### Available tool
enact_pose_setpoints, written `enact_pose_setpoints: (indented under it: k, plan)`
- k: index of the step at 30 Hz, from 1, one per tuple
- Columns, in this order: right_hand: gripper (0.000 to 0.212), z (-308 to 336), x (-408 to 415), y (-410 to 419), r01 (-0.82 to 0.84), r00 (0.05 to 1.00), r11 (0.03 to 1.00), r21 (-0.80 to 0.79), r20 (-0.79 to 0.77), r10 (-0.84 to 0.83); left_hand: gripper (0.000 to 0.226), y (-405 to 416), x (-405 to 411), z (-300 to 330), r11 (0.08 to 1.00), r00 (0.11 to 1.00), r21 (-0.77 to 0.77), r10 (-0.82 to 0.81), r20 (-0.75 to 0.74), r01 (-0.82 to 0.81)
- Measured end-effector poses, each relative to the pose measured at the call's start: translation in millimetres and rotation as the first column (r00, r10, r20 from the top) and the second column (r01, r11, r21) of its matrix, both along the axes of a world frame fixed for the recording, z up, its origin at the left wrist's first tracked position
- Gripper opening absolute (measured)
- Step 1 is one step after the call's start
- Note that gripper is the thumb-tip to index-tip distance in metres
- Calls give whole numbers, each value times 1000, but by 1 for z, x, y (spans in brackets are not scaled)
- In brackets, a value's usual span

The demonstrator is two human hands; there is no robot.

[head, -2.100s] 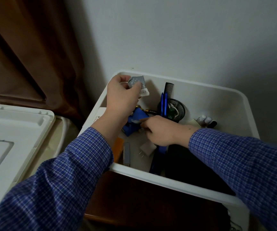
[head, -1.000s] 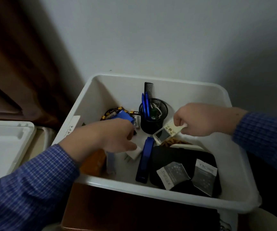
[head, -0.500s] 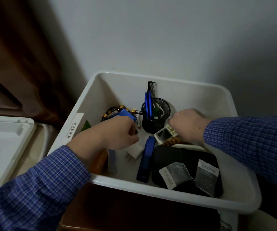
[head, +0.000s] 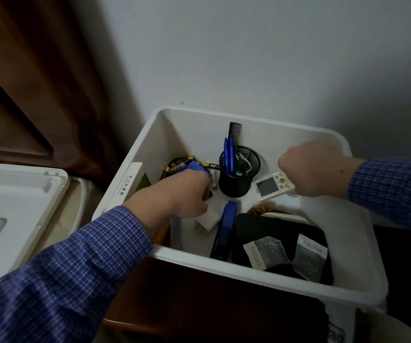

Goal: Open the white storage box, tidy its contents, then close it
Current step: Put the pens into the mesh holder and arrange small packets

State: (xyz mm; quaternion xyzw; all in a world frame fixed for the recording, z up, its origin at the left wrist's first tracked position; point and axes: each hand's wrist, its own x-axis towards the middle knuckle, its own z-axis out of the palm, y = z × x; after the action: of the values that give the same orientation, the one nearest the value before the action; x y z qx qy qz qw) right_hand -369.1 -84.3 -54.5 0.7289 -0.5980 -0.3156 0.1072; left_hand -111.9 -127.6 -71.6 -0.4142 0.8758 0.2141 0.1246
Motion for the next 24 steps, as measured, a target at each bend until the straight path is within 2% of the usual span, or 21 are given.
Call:
enact_pose_setpoints:
  k: [5, 7, 9, 11, 13, 17, 20, 24]
  plan:
    - [30, 34, 7, 16, 38, 999, 999, 20, 36, -39, 24, 8, 1, -1, 983, 954, 11, -182, 240, 184]
    - [38, 48, 18, 22, 53, 990, 995, 87, 125, -64, 37, 11, 2, -4, 978, 923, 54, -209, 323, 202]
    - [46, 58, 37, 27, 33, 972, 977, 210, 220, -80, 30, 11, 2, -7, 973, 906, 53, -230, 356, 226]
    - [50, 62, 62, 30, -10, 948, 950, 314, 305, -91, 20, 11, 3, -8, 974, 908, 48, -226, 352, 223]
    - [49, 59, 87, 30, -55, 933, 935, 350, 353, -78, 22, 10, 6, -6, 981, 922, 55, -192, 337, 184]
    - [46, 43, 122, 26, -109, 936, 902, 418, 349, -49, 23, 4, 12, -3, 994, 952, 96, -84, 296, 58]
    - [42, 31, 136, 19, -128, 933, 861, 492, 353, -64, 31, 1, 15, -3, 992, 961, 117, -71, 266, 41]
    - [33, 4, 154, 11, -80, 877, 856, 511, 443, -183, 29, -2, 16, -4, 988, 968, 140, -91, 234, 59]
